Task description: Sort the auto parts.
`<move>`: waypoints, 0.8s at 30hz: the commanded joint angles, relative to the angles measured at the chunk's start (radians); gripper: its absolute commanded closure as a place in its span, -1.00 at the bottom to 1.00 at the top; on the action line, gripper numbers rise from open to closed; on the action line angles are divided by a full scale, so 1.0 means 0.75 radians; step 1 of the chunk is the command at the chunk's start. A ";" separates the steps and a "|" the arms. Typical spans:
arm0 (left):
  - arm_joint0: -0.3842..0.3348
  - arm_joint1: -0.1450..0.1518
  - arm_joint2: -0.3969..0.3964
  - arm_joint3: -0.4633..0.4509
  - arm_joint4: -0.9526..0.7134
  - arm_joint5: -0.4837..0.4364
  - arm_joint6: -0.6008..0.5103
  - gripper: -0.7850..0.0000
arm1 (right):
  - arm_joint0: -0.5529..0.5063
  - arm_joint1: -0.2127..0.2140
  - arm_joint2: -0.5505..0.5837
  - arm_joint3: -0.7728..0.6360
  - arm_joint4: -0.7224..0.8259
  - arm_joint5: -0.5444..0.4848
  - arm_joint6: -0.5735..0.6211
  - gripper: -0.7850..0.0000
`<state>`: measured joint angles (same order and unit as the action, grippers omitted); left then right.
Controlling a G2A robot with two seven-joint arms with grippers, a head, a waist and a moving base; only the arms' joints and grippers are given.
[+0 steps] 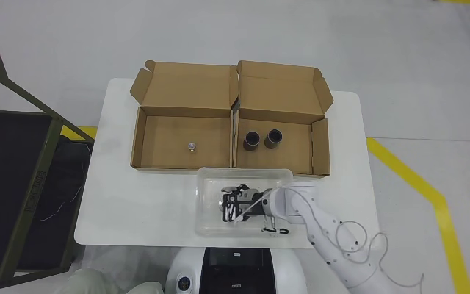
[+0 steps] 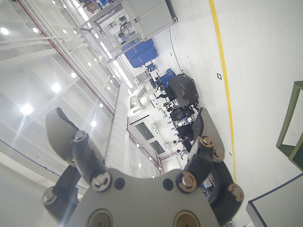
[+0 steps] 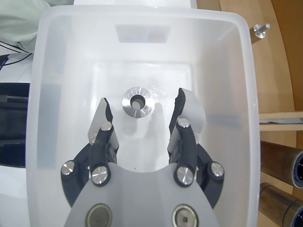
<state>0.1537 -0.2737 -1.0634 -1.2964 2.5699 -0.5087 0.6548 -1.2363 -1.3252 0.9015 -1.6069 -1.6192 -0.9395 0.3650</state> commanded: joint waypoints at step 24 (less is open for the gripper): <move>0.000 0.000 0.000 0.000 0.000 0.000 0.000 -1.00 | 0.065 0.002 -0.094 0.105 0.068 0.048 -0.018 0.55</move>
<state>0.1537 -0.2737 -1.0634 -1.2964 2.5699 -0.5087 0.6548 -1.1863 -1.3253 0.8288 -1.5224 -1.5698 -0.9037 0.3523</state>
